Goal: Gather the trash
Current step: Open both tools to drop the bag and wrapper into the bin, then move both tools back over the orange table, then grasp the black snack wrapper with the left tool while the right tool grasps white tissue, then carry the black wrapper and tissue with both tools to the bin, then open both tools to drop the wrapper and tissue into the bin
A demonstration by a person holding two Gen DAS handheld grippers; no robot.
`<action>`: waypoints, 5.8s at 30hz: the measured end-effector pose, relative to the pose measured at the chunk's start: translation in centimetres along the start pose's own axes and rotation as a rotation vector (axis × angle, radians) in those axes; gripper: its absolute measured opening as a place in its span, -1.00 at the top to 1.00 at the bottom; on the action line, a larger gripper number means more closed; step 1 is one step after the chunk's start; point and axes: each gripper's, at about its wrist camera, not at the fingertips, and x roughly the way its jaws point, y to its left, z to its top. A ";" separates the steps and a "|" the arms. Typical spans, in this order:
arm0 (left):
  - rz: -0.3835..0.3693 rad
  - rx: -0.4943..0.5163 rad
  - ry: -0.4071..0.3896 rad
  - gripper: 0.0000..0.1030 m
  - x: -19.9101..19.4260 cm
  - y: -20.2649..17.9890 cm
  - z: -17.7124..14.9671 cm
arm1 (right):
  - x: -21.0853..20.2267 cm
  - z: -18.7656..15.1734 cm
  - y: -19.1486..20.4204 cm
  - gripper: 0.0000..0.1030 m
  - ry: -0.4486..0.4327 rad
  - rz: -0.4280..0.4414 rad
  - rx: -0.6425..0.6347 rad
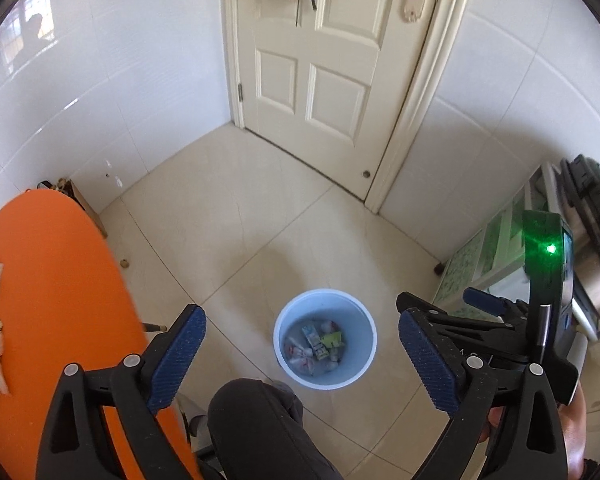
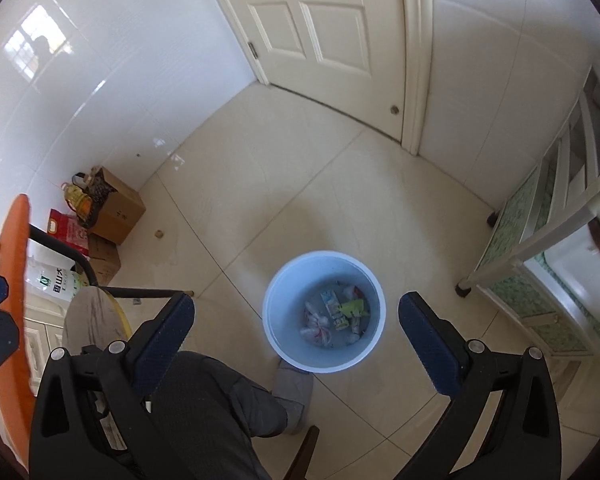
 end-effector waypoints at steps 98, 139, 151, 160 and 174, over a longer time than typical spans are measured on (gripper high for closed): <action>0.293 -0.666 -0.210 0.65 -15.0 39.3 -16.6 | -1.9 -8.8 42.7 0.58 0.002 0.395 -0.828; -0.085 -0.160 -0.337 0.65 -13.9 10.0 -6.8 | -14.0 -1.8 13.0 0.58 -0.248 0.212 -0.356; -0.215 -0.070 -0.061 0.65 -1.0 3.8 -2.0 | -5.5 0.2 1.9 0.58 -0.097 0.097 -0.142; -0.240 -0.086 0.148 0.63 7.6 3.2 -0.4 | 2.9 0.8 -0.4 0.55 0.053 0.101 -0.085; -0.126 -0.093 0.226 -0.52 12.4 2.1 5.6 | 7.5 0.3 -2.9 -0.94 0.118 0.054 0.020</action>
